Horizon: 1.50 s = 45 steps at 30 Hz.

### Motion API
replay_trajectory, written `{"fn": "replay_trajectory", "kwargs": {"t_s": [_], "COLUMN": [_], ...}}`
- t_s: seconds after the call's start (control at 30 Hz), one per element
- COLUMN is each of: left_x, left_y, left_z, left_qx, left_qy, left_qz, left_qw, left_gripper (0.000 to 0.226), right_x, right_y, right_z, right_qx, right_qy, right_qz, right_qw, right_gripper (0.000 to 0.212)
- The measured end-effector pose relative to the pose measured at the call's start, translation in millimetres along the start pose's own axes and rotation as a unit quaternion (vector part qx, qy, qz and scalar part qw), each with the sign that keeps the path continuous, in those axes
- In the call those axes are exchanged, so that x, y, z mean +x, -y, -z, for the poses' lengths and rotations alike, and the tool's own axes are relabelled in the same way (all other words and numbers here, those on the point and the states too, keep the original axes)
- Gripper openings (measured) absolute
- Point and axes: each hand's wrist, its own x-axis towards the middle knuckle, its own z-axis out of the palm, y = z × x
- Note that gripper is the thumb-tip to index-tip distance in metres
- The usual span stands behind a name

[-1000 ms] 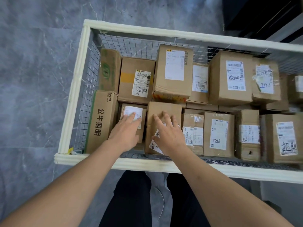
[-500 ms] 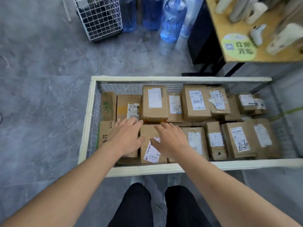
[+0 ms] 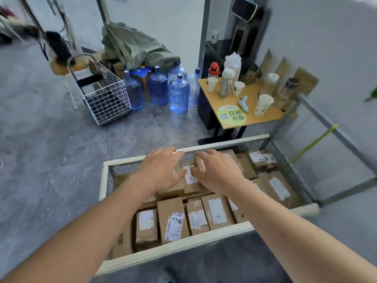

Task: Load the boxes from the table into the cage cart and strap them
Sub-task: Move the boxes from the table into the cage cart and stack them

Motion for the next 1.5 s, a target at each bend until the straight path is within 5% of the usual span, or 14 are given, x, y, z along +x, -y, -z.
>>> {"fn": "replay_trajectory", "kwargs": {"t_s": [0.43, 0.83, 1.23, 1.5], "left_x": [32, 106, 172, 135], "left_y": [-167, -297, -432, -542], "left_z": [84, 109, 109, 81], "left_qx": [0.038, 0.049, 0.056, 0.062], "left_qy": [-0.05, -0.072, -0.04, -0.001], "left_qz": [-0.074, -0.233, -0.486, -0.61], "left_qw": [0.995, 0.968, 0.871, 0.79], "left_gripper": [0.064, 0.067, 0.066, 0.06], "right_x": [-83, -153, -226, -321], "right_y": [-120, -219, -276, -294], "right_z": [120, 172, 187, 164], "right_qx": [-0.023, -0.042, 0.002, 0.038], "right_qy": [-0.088, -0.14, -0.179, -0.19], "right_qz": [-0.042, -0.189, -0.446, -0.589], "right_qw": [0.995, 0.971, 0.877, 0.784], "right_gripper": [0.054, 0.057, 0.062, 0.064]}}
